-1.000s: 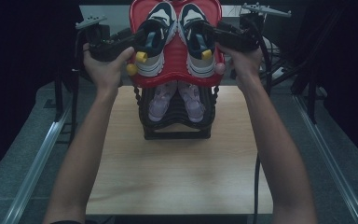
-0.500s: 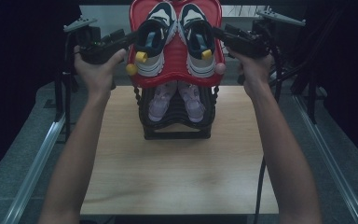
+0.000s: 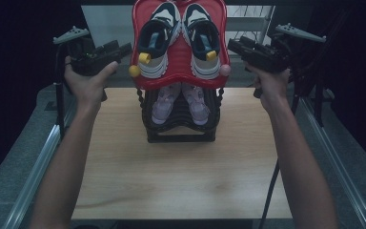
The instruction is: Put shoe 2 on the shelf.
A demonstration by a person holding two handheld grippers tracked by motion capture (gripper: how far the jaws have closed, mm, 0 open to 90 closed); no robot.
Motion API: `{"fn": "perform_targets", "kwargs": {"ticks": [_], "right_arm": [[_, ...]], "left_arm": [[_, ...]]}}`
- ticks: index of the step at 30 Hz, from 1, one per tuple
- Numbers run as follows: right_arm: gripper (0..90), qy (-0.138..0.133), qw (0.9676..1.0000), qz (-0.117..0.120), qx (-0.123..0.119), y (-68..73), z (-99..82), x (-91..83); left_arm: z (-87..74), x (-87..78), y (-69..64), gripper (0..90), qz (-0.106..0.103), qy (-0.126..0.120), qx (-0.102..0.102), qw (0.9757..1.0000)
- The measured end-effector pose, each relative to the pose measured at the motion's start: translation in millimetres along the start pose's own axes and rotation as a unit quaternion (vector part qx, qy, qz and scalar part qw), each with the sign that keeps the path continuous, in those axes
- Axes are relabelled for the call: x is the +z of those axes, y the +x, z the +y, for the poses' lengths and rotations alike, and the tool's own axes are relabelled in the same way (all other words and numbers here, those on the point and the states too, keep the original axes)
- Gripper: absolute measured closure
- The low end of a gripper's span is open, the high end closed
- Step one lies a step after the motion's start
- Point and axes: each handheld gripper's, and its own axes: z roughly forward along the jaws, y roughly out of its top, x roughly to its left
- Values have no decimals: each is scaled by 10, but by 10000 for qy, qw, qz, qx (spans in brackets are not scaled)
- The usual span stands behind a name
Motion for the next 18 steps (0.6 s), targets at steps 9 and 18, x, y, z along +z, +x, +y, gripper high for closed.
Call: {"fn": "perform_targets", "kwargs": {"ticks": [9,18], "right_arm": [[463,105,9999,-24,38,-83,-217,-106],[467,151,9998,-58,124,-160,-453,-241]], "left_arm": [[-152,-171,115,435,-19,28,-23,10000],[-412,-289,125,437,-138,134,-10,9998]]}}
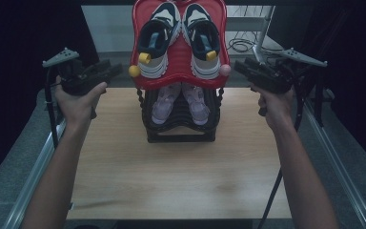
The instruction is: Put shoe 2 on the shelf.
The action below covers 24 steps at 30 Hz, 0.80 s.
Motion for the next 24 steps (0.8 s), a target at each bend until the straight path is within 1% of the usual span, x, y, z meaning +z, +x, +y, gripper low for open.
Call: {"fn": "perform_targets", "kwargs": {"ticks": [3,4,6,7,10,11,12,13,14,15,16,17,18,19,20,21,22,23,24], "right_arm": [[468,27,10000,-5,43,-43,-107,-38],[468,27,10000,-5,43,-43,-107,-38],[470,94,9999,-29,142,-80,-192,-69],[470,96,9999,-29,125,-98,-220,-74],[472,110,9998,-15,179,-121,-292,-105],[473,95,9997,-1,208,-128,-315,-115],[473,95,9997,-1,208,-128,-315,-115],[474,102,9997,6,233,-144,-359,-138],[474,102,9997,6,233,-144,-359,-138],[475,94,9997,10,246,-165,-414,-153],[476,109,9996,15,266,-172,-433,-161],[477,119,9994,23,311,-177,-459,-169],[477,119,9994,23,311,-177,-459,-169],[480,137,9994,26,322,-190,-516,-188],[480,137,9994,26,322,-190,-516,-188],[481,165,9993,41,335,-199,-582,-202],[481,177,9993,39,334,-199,-617,-207],[481,204,9993,21,314,-198,-652,-215],[481,250,9993,7,274,-201,-688,-222]], "left_arm": [[-90,-34,4,439,-28,39,-33,10000],[-90,-34,4,440,-28,39,-33,10000],[-156,-55,11,440,-58,71,-58,9999],[-178,-64,13,441,-65,81,-62,9999],[-223,-81,17,442,-87,95,-79,9999],[-276,-91,21,443,-96,120,-105,9998],[-276,-91,21,443,-96,120,-105,9998],[-333,-93,28,444,-105,156,-129,9997],[-333,-93,28,444,-105,156,-129,9997],[-394,-98,36,445,-122,188,-163,9996],[-425,-101,39,445,-128,203,-181,9995],[-425,-101,39,446,-128,203,-181,9995],[-457,-104,44,446,-132,224,-187,9995],[-526,-107,58,446,-156,257,-216,9993],[-526,-107,58,446,-156,257,-216,9993],[-599,-109,71,447,-167,289,-265,9991],[-599,-109,71,447,-167,289,-265,9991],[-675,-106,81,447,-174,347,-298,9988],[-711,-107,85,448,-177,370,-304,9987]]}}
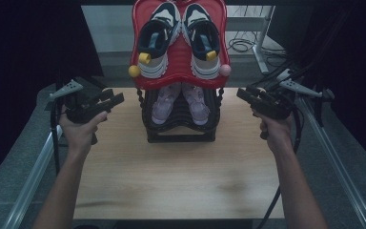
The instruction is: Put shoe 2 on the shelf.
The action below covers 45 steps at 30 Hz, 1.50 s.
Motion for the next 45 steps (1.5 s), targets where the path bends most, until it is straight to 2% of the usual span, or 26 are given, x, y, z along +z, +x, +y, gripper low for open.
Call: {"fn": "perform_targets", "kwargs": {"ticks": [4,8,12,13,14,15,19,20,21,25,30,32,33,34,36,37,39,41,44,45], "right_arm": [[481,158,9999,1,-31,5,-191,-8],[481,324,9995,18,-42,3,-418,-3],[481,457,9989,66,60,0,-632,13],[481,490,9988,79,44,-5,-686,22],[481,490,9988,79,44,-5,-686,22],[481,573,9983,90,100,-2,-784,28],[481,708,9974,79,115,0,-950,34],[481,708,9974,79,115,0,-950,34],[481,804,9967,44,76,6,-1040,27],[481,1020,9948,-11,38,-2,-1251,5],[480,1223,9924,-111,55,-52,-1495,-20],[480,1312,9912,-156,82,-77,-1575,-26],[480,1349,9907,-169,95,-88,-1613,-28],[480,1397,9900,-183,115,-96,-1647,-30],[480,1440,9893,-194,105,-105,-1683,-30],[480,1559,9875,-219,93,-110,-1749,-30],[480,1645,9860,-259,116,-107,-1817,-24],[480,1723,9846,-242,139,-102,-1872,-18],[480,1810,9830,-288,86,-101,-1903,-11],[480,1780,9835,-313,84,-101,-1896,-20]], "left_arm": [[-109,-8,16,449,-40,19,-75,10000],[-295,-17,31,449,-55,147,-98,9998],[-416,-22,48,450,-106,200,-191,9996],[-502,-21,54,450,-87,244,-206,9995],[-502,-21,54,451,-87,244,-206,9995],[-601,-10,55,451,-77,309,-226,9992],[-870,81,52,457,-109,514,-328,9981],[-870,81,52,457,-109,514,-328,9981],[-997,132,46,457,-107,665,-315,9972],[-1221,196,38,458,-77,895,-353,9953],[-1483,249,36,464,-61,1249,-337,9916],[-1534,257,40,464,-84,1291,-378,9909],[-1628,269,49,464,-95,1372,-468,9894],[-1670,276,57,465,-90,1399,-485,9889],[-1707,282,65,465,-91,1450,-495,9881],[-1767,294,69,465,-52,1516,-481,9873],[-1811,303,80,466,-80,1571,-538,9861],[-1832,311,81,466,-54,1629,-506,9853],[-1832,295,85,466,-64,1594,-523,9858],[-1831,289,87,466,-59,1580,-512,9861]]}}
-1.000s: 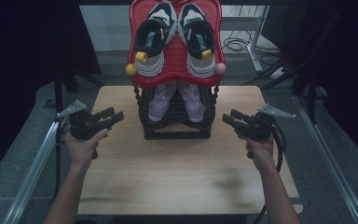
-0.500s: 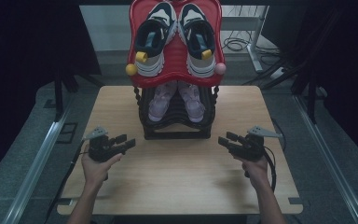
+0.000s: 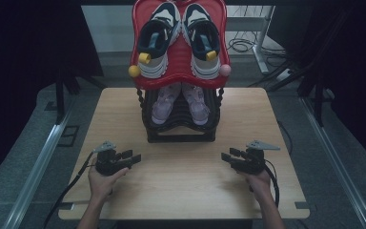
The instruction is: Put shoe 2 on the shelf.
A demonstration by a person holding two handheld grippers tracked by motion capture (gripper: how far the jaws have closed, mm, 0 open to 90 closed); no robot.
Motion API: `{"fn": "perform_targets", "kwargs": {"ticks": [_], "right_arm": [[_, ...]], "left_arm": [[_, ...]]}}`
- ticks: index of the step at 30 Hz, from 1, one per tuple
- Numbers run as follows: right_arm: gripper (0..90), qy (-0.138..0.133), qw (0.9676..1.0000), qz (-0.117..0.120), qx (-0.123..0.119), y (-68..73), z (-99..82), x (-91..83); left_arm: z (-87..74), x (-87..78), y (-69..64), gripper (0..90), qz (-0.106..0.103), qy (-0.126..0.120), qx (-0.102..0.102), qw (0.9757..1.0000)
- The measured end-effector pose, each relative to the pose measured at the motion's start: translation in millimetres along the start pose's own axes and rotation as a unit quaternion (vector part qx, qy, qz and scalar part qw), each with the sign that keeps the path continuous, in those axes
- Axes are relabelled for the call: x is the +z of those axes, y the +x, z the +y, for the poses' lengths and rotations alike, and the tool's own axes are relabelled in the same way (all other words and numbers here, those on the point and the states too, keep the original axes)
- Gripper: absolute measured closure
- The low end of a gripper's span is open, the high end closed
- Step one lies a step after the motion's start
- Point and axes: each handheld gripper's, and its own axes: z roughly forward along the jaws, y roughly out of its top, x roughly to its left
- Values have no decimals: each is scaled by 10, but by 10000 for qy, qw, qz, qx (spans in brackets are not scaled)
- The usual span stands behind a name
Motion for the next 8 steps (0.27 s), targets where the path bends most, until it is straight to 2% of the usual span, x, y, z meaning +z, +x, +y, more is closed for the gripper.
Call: {"fn": "perform_targets", "kwargs": {"ticks": [5,8], "right_arm": [[469,-241,9997,-13,1,3,13,-91],[442,-256,9997,-36,6,15,-14,-114]], "left_arm": [[-4,-13,-4,464,-7,12,63,10000],[-11,-17,-10,456,-1,15,67,10000]]}}
